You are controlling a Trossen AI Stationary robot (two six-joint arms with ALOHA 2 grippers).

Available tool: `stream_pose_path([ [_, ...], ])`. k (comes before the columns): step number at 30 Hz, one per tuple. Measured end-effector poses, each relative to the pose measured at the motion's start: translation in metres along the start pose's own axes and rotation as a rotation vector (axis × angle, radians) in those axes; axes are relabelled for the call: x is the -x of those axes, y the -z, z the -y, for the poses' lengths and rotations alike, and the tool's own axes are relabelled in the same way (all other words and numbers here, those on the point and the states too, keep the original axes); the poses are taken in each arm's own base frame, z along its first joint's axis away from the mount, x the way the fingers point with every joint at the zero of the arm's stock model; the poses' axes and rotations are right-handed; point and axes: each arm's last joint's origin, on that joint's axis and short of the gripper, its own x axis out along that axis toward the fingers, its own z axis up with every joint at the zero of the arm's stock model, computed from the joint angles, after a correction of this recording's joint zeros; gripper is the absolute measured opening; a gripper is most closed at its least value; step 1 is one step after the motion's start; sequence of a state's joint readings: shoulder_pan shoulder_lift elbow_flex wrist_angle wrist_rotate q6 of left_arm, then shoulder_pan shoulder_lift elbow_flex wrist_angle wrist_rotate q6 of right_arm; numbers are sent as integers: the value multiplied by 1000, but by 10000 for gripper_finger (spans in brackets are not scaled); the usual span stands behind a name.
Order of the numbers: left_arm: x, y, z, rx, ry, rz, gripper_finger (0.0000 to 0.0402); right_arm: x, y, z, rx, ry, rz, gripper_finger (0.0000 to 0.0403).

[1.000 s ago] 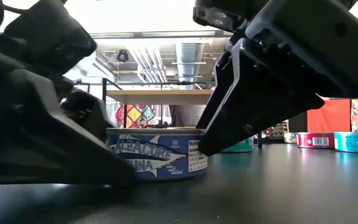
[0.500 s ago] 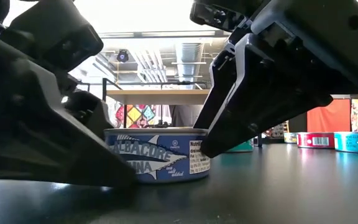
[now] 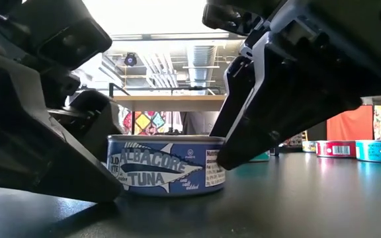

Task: Stack canned seafood by type on shelf
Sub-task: Stack the blue tuna can on top of the other blue tuna can on the shelf

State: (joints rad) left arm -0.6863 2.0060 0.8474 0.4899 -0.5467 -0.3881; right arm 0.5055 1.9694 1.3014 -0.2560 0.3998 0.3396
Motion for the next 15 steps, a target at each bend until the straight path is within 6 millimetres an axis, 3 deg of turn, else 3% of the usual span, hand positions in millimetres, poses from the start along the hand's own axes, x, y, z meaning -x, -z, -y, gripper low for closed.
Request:
stream_pose_path([
  [5,-1,-2,1,-95,24,8,400,-2,-2,4,-11,-8,0,384],
  [15,9,-4,-3,-38,15,-74,400,-3,-1,6,-14,-30,-22,384],
])
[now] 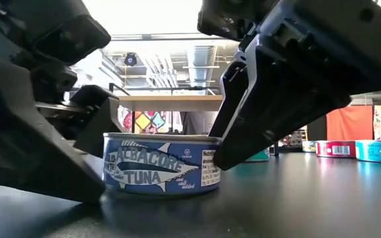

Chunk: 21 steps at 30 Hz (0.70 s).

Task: Stack canned seafood by type on shelf
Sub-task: Stack the blue tuna can on top of the other blue tuna can on the shelf

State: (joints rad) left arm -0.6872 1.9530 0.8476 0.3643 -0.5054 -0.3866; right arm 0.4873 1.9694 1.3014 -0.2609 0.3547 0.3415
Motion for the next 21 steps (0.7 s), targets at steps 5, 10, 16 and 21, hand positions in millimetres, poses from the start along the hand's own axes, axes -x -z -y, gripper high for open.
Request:
stream_pose_path([
  [5,11,-6,-3,-52,-13,-16,400,0,1,1,4,11,-7,384],
  [10,11,-4,-11,-58,-58,-53,400,0,0,2,2,25,-2,384],
  [16,12,-1,-15,-60,-76,-58,400,0,1,1,3,28,-1,384],
  [21,12,-3,-14,-39,-54,-30,400,-1,-1,2,-9,22,5,384],
])
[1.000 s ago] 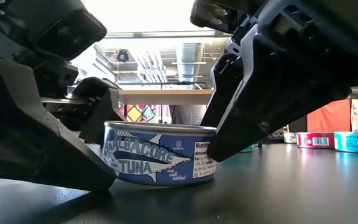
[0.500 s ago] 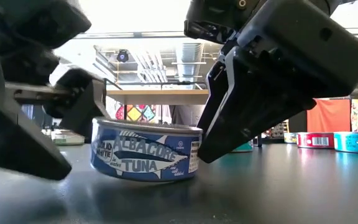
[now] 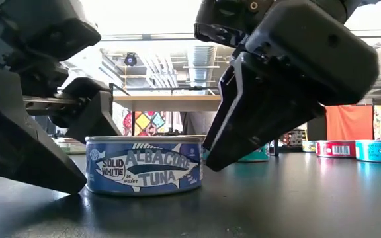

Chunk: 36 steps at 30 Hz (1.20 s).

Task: Stack canned seafood by type on shelf
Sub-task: Stack the blue tuna can on top of the other blue tuna can on the shelf

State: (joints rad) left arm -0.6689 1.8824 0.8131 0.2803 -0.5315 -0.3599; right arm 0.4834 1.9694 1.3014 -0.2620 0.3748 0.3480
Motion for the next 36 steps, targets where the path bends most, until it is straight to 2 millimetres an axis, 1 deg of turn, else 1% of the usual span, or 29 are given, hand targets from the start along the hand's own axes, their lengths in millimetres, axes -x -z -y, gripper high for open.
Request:
stream_pose_path([
  [3,-2,-4,4,39,44,54,400,0,-2,0,-3,-15,20,384],
  [7,-11,3,6,36,19,62,400,0,-6,-2,-1,-29,59,384],
  [13,-22,8,12,30,28,131,400,0,-5,-1,-1,-44,40,384],
  [30,-40,14,21,94,64,330,400,-1,-5,-1,-10,-61,39,384],
  [36,-47,17,23,105,51,362,400,-1,-5,-2,1,-68,37,384],
])
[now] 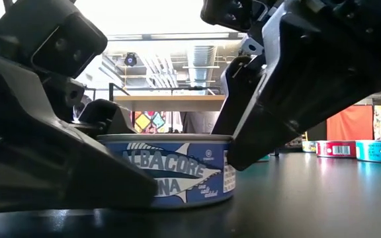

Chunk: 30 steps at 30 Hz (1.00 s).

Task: Stack canned seafood by type on shelf
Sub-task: Stack the blue tuna can on top of the other blue tuna can on the shelf

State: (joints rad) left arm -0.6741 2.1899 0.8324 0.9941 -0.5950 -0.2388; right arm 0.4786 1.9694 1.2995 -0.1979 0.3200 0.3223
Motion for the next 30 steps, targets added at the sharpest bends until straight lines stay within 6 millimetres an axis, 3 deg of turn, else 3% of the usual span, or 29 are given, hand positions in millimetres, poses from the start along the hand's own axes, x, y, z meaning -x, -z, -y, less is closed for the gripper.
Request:
stream_pose_path([
  [8,-6,13,-1,46,-9,94,400,0,0,0,78,-7,0,384],
  [15,1,16,-6,44,-64,139,382,4,-4,-3,173,33,17,384],
  [25,34,17,-35,110,-142,163,376,27,-19,9,219,91,67,384],
  [30,57,4,-49,121,-143,217,372,56,-33,15,279,163,134,384],
])
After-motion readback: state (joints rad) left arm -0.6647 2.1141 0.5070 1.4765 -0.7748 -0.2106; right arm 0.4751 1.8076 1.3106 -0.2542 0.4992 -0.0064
